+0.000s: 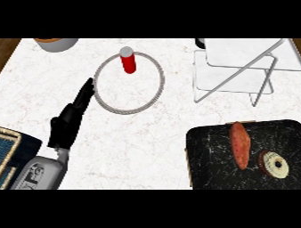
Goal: Pick the cupcake from the tray and place it in the tiered shelf
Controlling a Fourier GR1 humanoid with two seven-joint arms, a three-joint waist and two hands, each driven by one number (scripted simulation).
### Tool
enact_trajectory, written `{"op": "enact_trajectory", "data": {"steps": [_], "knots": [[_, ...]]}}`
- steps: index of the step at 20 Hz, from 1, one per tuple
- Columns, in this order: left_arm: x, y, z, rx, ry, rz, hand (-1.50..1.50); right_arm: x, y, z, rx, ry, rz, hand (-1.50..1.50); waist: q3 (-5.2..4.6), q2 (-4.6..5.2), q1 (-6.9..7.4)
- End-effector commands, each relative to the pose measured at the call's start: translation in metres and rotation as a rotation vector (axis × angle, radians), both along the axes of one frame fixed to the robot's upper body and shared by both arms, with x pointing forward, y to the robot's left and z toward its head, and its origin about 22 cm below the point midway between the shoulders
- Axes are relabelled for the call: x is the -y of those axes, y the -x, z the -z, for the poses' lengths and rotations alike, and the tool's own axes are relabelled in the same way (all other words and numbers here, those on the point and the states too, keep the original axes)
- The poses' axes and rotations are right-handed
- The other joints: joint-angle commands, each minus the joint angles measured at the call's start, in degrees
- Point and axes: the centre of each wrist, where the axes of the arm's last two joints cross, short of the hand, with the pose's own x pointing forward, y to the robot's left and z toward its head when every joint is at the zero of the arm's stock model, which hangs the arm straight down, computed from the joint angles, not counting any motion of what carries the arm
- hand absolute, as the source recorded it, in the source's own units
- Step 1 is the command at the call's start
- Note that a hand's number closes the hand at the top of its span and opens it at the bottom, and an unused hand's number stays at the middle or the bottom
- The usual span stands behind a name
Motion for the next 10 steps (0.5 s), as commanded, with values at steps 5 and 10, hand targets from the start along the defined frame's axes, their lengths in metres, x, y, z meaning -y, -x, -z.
{"op": "enact_trajectory", "data": {"steps": [5,10], "knots": [[0.000,0.003,-0.004,0.009,-0.006,-0.007,0.00,-0.038,-0.005,-0.009,-0.019,0.019,0.037,-1.50,0.07,-0.20,-0.42],[0.005,-0.001,0.004,-0.001,0.008,-0.002,0.00,-0.038,-0.034,0.010,-0.027,0.031,0.083,-1.50,0.07,0.01,0.19]]}}
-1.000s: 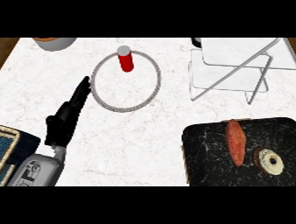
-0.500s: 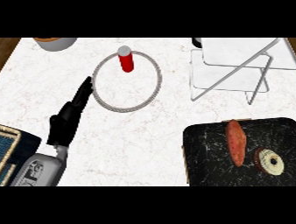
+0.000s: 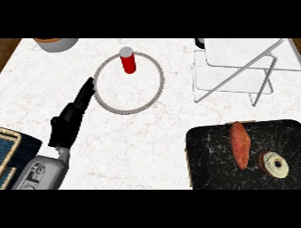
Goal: Pick the cupcake from the tray and place it in the tiered shelf
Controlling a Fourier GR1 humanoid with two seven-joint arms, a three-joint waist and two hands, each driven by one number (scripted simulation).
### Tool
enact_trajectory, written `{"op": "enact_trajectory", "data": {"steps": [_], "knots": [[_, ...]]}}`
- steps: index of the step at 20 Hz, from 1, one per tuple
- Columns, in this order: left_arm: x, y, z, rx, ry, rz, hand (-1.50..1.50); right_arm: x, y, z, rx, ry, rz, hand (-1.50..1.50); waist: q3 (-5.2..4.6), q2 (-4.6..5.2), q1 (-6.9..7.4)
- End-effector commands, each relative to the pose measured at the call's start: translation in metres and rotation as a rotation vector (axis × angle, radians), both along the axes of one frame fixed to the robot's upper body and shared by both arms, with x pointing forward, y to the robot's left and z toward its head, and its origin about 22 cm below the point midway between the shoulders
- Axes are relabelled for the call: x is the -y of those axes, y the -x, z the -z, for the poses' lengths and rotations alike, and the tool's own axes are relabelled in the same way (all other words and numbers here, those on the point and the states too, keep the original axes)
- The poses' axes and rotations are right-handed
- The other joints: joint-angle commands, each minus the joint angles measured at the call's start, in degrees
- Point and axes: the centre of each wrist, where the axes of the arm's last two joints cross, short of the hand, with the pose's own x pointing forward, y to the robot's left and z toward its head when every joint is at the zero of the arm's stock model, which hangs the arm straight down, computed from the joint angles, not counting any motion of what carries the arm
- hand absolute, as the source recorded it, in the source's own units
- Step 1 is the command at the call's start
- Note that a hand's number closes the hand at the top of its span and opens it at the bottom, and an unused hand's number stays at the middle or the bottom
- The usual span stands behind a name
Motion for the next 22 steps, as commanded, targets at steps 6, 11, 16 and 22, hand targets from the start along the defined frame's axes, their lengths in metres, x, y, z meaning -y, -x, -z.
{"op": "enact_trajectory", "data": {"steps": [6,11,16,22], "knots": [[-0.013,0.015,0.007,-0.018,0.002,0.003,0.00,-0.013,-0.018,0.002,-0.069,-0.025,0.135,-1.50,0.02,-0.13,-0.07],[-0.006,0.015,0.014,-0.005,0.012,0.008,0.00,-0.017,-0.028,0.013,-0.071,-0.038,0.137,-1.50,0.03,-0.10,-0.31],[-0.014,-0.006,0.002,-0.008,-0.019,-0.001,0.00,-0.016,-0.048,0.016,-0.098,-0.033,0.147,-1.50,0.02,0.07,-0.24],[-0.008,0.002,-0.001,0.005,-0.015,-0.021,0.00,-0.030,-0.028,0.052,-0.133,-0.036,0.143,-1.50,0.07,-0.17,-0.71]]}}
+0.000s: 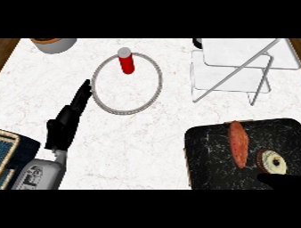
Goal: Pick the cupcake from the tray and place it in the tiered shelf
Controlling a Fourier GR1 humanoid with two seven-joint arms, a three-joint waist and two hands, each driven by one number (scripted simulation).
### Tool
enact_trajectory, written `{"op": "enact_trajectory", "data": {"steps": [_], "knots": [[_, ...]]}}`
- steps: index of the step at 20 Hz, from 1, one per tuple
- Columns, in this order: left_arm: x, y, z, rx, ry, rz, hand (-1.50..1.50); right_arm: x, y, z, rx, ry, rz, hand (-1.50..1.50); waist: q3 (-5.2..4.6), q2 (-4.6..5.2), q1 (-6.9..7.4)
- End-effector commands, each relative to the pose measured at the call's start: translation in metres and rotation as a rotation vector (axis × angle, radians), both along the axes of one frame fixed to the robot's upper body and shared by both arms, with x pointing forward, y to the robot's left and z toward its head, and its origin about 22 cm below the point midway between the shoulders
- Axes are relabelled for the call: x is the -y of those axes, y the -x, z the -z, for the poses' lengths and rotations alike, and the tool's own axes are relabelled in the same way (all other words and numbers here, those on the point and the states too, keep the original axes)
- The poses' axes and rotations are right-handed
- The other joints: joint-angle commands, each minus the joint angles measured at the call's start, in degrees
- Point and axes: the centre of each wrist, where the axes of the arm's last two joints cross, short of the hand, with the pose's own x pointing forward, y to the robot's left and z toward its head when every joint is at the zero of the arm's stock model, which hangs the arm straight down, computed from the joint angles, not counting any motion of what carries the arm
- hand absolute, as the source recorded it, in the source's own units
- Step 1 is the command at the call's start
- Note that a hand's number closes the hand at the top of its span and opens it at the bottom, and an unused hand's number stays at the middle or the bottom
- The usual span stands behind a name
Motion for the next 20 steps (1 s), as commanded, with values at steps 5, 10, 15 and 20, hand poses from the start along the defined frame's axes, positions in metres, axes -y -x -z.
{"op": "enact_trajectory", "data": {"steps": [5,10,15,20], "knots": [[-0.004,-0.005,-0.002,-0.028,0.019,-0.007,0.00,0.002,-0.003,0.032,-0.141,-0.002,0.086,-1.50,0.05,0.04,-0.26],[0.021,-0.009,-0.002,0.009,-0.013,-0.024,0.00,-0.007,-0.021,0.029,-0.150,0.016,0.102,-1.50,0.03,0.05,-0.03],[-0.014,-0.020,-0.013,-0.003,0.006,-0.014,0.00,0.003,-0.022,0.023,-0.170,0.009,0.112,-1.50,0.02,0.00,-0.25],[0.019,-0.011,-0.002,0.021,-0.008,-0.020,0.00,0.001,-0.034,0.037,-0.169,0.014,0.119,-1.50,0.04,0.02,-0.07]]}}
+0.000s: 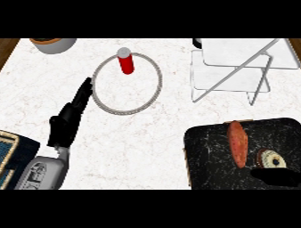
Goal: Pick the cupcake from the tray and place it in the tiered shelf
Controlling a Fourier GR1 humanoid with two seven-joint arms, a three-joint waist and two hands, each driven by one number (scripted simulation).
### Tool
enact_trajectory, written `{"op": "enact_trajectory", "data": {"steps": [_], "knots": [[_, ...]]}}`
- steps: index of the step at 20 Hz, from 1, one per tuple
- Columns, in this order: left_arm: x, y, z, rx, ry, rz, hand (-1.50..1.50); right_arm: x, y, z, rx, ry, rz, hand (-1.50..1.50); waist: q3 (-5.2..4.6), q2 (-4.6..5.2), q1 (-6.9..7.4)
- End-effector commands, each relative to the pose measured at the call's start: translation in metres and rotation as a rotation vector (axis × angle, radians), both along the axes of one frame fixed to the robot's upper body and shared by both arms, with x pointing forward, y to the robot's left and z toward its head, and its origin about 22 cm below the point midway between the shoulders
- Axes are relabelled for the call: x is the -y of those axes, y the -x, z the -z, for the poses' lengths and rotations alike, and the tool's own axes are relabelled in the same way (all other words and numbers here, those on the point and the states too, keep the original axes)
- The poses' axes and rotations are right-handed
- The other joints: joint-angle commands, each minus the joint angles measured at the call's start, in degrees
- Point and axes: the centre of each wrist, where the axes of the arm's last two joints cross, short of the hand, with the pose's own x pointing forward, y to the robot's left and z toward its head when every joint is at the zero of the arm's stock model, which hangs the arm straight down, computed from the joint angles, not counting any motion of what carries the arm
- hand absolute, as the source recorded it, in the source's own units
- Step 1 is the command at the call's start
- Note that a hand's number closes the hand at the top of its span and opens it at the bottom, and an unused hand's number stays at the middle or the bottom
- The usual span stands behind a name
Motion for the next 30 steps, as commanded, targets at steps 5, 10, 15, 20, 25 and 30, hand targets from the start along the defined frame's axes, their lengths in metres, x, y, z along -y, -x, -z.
{"op": "enact_trajectory", "data": {"steps": [5,10,15,20,25,30], "knots": [[0.004,0.019,0.008,0.006,-0.008,0.015,0.00,-0.007,-0.020,0.022,-0.072,-0.018,0.057,-1.50,0.00,-0.01,0.26],[0.002,0.008,-0.002,-0.008,-0.008,0.006,0.00,-0.001,0.003,0.029,-0.069,-0.034,0.039,-1.50,0.00,-0.03,-0.09],[0.009,-0.004,-0.013,0.011,-0.004,-0.009,0.00,0.000,0.012,0.046,-0.094,-0.042,0.024,-1.50,0.01,-0.03,-0.15],[-0.007,0.010,0.014,0.000,-0.002,0.014,0.00,-0.005,-0.012,0.043,-0.172,0.016,-0.069,1.50,-0.01,0.01,0.03],[0.005,-0.002,-0.017,-0.011,0.020,0.009,0.00,0.008,0.001,0.063,-0.121,0.065,-0.073,1.50,0.01,-0.03,-0.07],[0.000,0.009,-0.007,-0.001,0.006,0.041,0.00,-0.094,-0.018,0.036,-0.051,0.092,-0.365,1.50,-0.07,0.04,2.14]]}}
